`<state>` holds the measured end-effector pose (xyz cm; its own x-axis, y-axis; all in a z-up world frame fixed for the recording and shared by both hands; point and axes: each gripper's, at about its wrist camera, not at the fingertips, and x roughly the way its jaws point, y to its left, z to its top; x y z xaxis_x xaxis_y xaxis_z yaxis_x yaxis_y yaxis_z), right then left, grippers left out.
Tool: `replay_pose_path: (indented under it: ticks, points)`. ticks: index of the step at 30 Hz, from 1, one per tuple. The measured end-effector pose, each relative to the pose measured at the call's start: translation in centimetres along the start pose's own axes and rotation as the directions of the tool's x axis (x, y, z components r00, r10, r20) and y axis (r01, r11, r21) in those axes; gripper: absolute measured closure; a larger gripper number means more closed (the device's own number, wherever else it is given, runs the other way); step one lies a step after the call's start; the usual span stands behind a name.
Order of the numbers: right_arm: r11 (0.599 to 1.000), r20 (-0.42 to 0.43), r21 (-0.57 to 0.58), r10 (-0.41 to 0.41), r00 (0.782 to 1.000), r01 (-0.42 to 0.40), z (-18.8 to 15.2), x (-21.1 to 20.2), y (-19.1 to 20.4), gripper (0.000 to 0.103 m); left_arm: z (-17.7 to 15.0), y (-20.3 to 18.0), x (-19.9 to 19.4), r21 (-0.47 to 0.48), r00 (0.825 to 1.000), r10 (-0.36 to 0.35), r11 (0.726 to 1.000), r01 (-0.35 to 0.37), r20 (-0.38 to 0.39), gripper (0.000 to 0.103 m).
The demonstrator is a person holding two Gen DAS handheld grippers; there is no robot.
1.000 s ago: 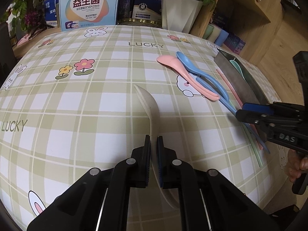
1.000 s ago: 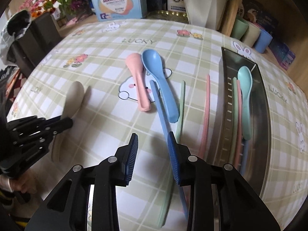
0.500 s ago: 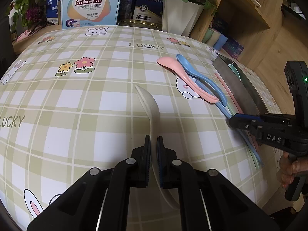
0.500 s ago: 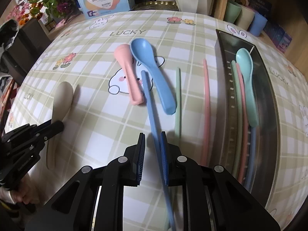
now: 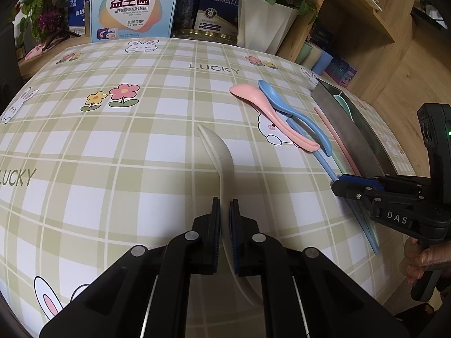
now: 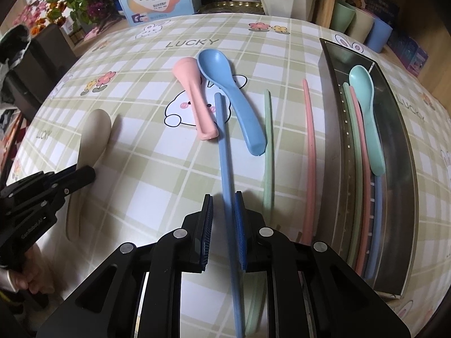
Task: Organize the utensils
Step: 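Grasp the blue chopstick with the right tool while the left holds the white spoon, then carry the blue chopstick into the steel tray and open the right tool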
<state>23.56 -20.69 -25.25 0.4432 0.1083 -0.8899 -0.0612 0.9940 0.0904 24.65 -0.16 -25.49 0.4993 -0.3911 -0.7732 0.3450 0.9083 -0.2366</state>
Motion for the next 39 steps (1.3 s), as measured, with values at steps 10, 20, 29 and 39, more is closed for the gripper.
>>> replay_pose_path:
  ticks: [10, 20, 29, 39]
  points:
    - [0.999, 0.033, -0.041, -0.008, 0.999, 0.009, 0.9, 0.5, 0.6, 0.088, 0.0, 0.0, -0.1, 0.004, 1.000, 0.004, 1.000, -0.004, 0.002, 0.096]
    - [1.000, 0.084, -0.003, 0.022, 0.996, -0.022, -0.4, 0.0, 0.1, 0.097, 0.1, -0.3, -0.1, 0.020, 1.000, 0.019, 1.000, -0.019, 0.006, 0.096]
    - [0.989, 0.137, 0.078, 0.114, 0.984, -0.125, -0.8, -1.9, -1.3, 0.097, 0.0, -0.4, -0.1, 0.025, 1.000, 0.026, 0.999, -0.027, 0.005, 0.096]
    - [0.977, 0.217, 0.091, 0.168, 0.962, -0.191, -0.7, -3.9, -1.8, 0.097, 0.4, 0.0, -0.1, -0.003, 0.999, 0.010, 1.000, -0.010, -0.031, 0.097]
